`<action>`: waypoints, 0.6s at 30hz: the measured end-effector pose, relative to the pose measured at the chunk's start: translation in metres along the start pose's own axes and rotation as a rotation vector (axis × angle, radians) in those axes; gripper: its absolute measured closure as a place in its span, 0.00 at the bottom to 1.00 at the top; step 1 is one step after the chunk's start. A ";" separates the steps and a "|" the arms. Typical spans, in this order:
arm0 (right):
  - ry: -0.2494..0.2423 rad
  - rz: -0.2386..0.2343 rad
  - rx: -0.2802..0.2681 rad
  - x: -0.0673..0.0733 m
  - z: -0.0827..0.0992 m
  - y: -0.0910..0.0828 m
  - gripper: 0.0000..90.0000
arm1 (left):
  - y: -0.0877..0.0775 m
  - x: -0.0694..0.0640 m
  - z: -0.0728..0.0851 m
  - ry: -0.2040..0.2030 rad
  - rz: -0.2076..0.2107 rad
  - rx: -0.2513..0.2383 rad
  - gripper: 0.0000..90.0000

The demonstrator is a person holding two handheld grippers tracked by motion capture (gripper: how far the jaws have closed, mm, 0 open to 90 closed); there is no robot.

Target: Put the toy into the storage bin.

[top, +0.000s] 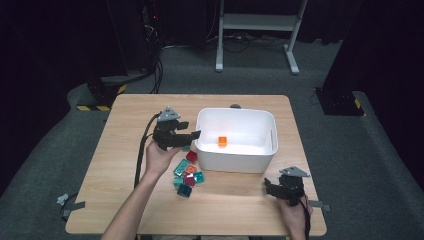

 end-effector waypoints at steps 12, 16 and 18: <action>0.002 0.001 0.001 0.000 0.000 0.000 0.22 | -0.026 0.025 0.029 -0.034 -0.086 0.015 0.42; 0.002 0.001 0.000 0.000 0.000 0.000 0.22 | -0.031 0.029 0.043 -0.054 -0.094 0.025 0.43; 0.002 0.001 0.001 0.000 0.000 0.000 0.22 | -0.033 0.031 0.050 -0.063 -0.095 0.033 0.43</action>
Point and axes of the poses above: each handheld gripper's, and its own axes: y roughly forward along the jaws, z roughly out of its underside, x roughly to its left, the point moved 6 cm from there along y, roughly forward along the jaws, and after that the axes turned 12 degrees about -x, right-handed, at the moved point
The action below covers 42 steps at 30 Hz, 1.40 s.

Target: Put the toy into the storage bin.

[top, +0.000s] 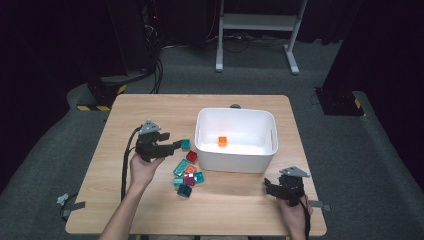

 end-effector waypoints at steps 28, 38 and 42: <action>-0.003 0.000 -0.001 0.000 0.000 0.000 0.22 | 0.007 0.012 0.088 -0.034 -0.013 0.104 0.56; 0.000 0.001 -0.001 0.000 0.000 0.000 0.22 | 0.016 0.010 0.102 -0.032 -0.030 0.110 0.66; 0.000 0.001 -0.001 0.000 0.000 0.000 0.22 | 0.017 0.010 0.105 -0.023 -0.033 0.113 0.70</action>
Point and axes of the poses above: each handheld gripper's, and its own axes: y roughly forward along the jaws, z roughly out of its underside, x roughly to its left, the point moved 6 cm from there along y, roughly forward along the jaws, and after that the axes turned 12 degrees about -x, right-handed, at the moved point
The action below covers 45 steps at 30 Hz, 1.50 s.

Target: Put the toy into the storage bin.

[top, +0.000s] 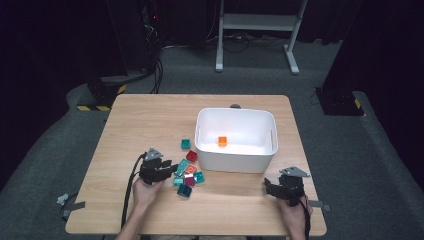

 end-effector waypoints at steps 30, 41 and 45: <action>0.000 0.000 0.000 0.000 0.000 0.000 0.22 | 0.006 -0.005 0.004 0.060 -0.026 0.032 0.97; 0.000 0.000 0.000 0.000 0.000 0.000 0.22 | 0.005 -0.006 0.003 0.078 -0.008 0.025 0.99; 0.000 0.000 0.000 0.000 0.000 0.000 0.22 | 0.003 -0.004 0.001 0.075 -0.010 0.013 0.99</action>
Point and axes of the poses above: each handheld gripper's, and its own axes: y roughly forward along the jaws, z roughly out of its underside, x roughly to its left, the point moved 6 cm from there along y, roughly forward along the jaws, and after that the axes turned 12 degrees about -x, right-handed, at the moved point
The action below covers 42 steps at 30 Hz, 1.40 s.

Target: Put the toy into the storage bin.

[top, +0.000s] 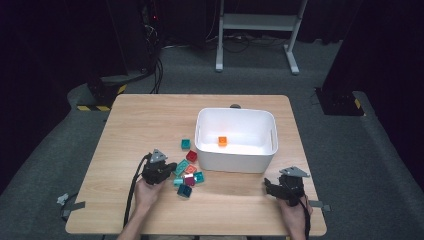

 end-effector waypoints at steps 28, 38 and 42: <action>0.000 0.000 0.000 0.000 0.000 0.000 0.22 | -0.029 0.016 -0.026 -0.056 0.014 -0.068 0.99; 0.000 0.000 0.000 0.000 0.000 0.000 0.22 | -0.037 0.020 -0.041 -0.086 0.030 -0.094 0.99; 0.000 -0.001 0.001 0.000 0.000 0.000 0.22 | -0.040 0.019 -0.048 -0.078 0.041 -0.094 0.99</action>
Point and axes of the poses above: each handheld gripper's, and its own axes: y roughly forward along the jaws, z roughly out of its underside, x roughly to its left, the point moved 6 cm from there along y, roughly forward along the jaws, and after that the axes turned 12 degrees about -x, right-handed, at the moved point
